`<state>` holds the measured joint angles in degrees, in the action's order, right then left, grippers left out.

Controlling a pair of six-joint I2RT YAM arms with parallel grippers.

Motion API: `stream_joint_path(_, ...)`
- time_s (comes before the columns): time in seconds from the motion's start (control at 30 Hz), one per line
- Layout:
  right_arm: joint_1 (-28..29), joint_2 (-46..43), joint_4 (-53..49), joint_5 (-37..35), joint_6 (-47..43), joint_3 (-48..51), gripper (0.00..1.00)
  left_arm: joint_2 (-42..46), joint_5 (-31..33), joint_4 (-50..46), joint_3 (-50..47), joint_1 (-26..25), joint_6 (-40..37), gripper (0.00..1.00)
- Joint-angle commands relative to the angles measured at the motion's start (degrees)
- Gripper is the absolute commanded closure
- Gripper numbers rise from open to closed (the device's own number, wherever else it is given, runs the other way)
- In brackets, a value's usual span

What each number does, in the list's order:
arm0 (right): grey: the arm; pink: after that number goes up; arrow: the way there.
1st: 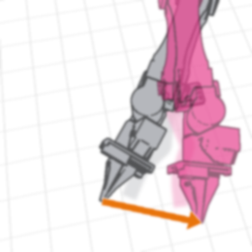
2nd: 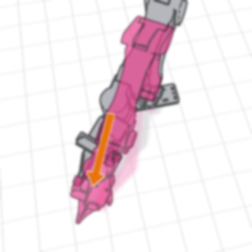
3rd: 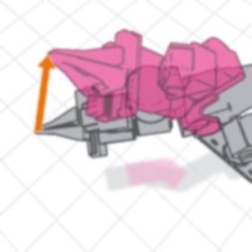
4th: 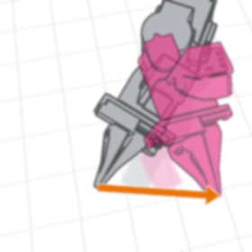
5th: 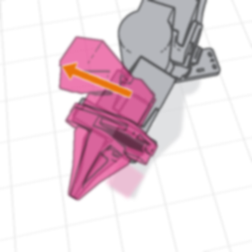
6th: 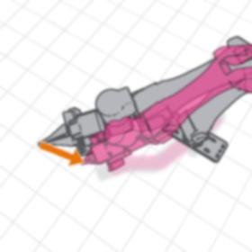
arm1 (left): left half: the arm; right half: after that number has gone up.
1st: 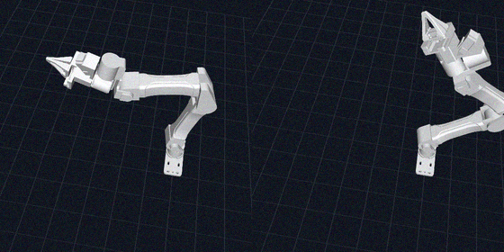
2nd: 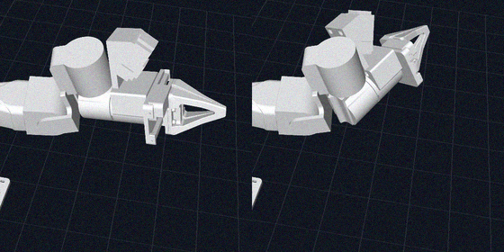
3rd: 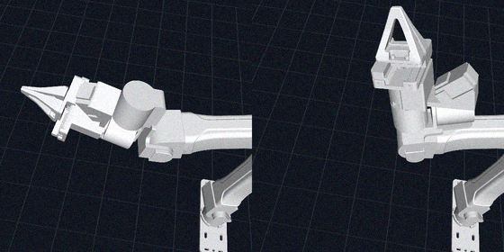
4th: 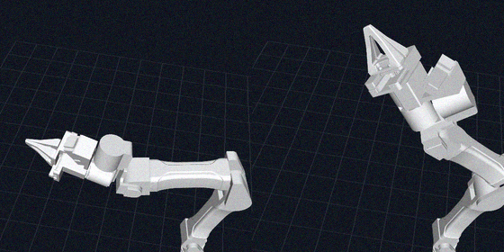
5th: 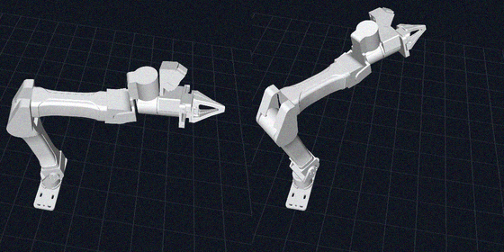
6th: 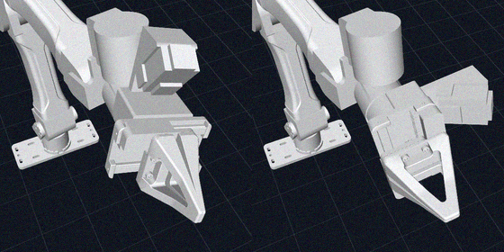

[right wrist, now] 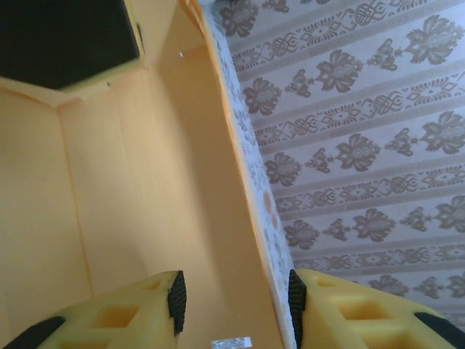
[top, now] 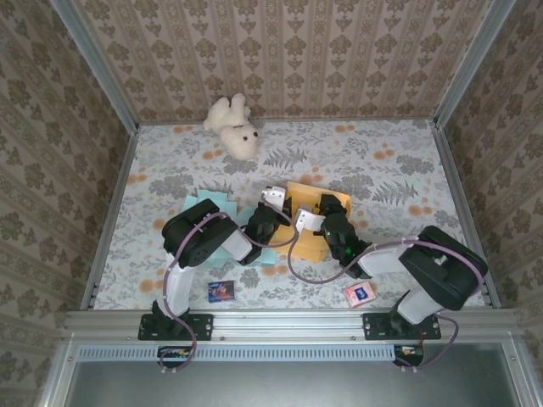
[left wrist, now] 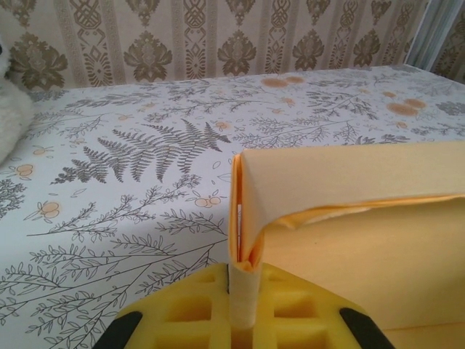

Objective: Fold the paper box

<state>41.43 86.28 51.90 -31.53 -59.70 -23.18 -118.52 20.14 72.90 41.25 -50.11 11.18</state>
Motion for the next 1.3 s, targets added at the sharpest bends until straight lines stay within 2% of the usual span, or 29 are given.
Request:
stream_joint_path(0.0,0.58,-6.16,-9.38,4.89,7.61,0.05,0.55,-1.06,-2.07,1.54,-0.64,0.09,-3.42,1.0)
stream_joint_path(0.1,0.58,-13.85,-14.14,6.83,11.53,0.77,0.55,0.1,-2.45,1.61,-1.46,0.24,-5.61,1.0)
stream_joint_path(0.27,0.57,-28.35,-32.34,8.88,25.27,-2.45,0.53,3.53,-7.4,1.59,-4.23,2.06,-8.5,1.0)
stream_joint_path(0.33,0.56,-34.16,-38.62,8.97,31.62,-3.85,0.53,4.84,-12.89,1.61,-5.57,4.02,-8.26,1.0)
stream_joint_path(0.43,0.42,-40.03,-45.71,5.37,45.93,-6.82,0.47,6.18,-24.97,1.6,-7.18,7.57,-6.92,1.0)
stream_joint_path(0.53,-0.14,-40.49,-53.55,5.21,59.63,-11.1,0.46,7.02,-34.51,1.55,-8.15,9.41,-6.88,1.0)
stream_joint_path(0.6,-0.12,-38.22,-56.88,7.74,64.81,-13.33,0.46,7.5,-36.95,1.57,-8.69,9.46,-7.78,1.0)
stream_joint_path(0.7,-0.12,-33.32,-59.89,9.4,70.57,-16.14,0.46,7.56,-38.56,1.45,-8.61,9.47,-8.18,1.0)
stream_joint_path(0.87,-0.19,-27.1,-58.81,10.84,73.78,-16.75,0.44,6.16,-38.98,1.45,-7.13,8.56,-8.42,1.0)
stream_joint_path(1.1,-0.56,-22.56,-54.9,10.88,76.21,-13.44,0.43,4.24,-30.15,1.53,-5.88,4.64,-12.83,1.0)
stream_joint_path(1.27,-0.65,-23.89,-54.21,10.86,79.95,-10.82,0.43,3.8,-28.03,1.44,-5.1,3.38,-12.14,1.0)
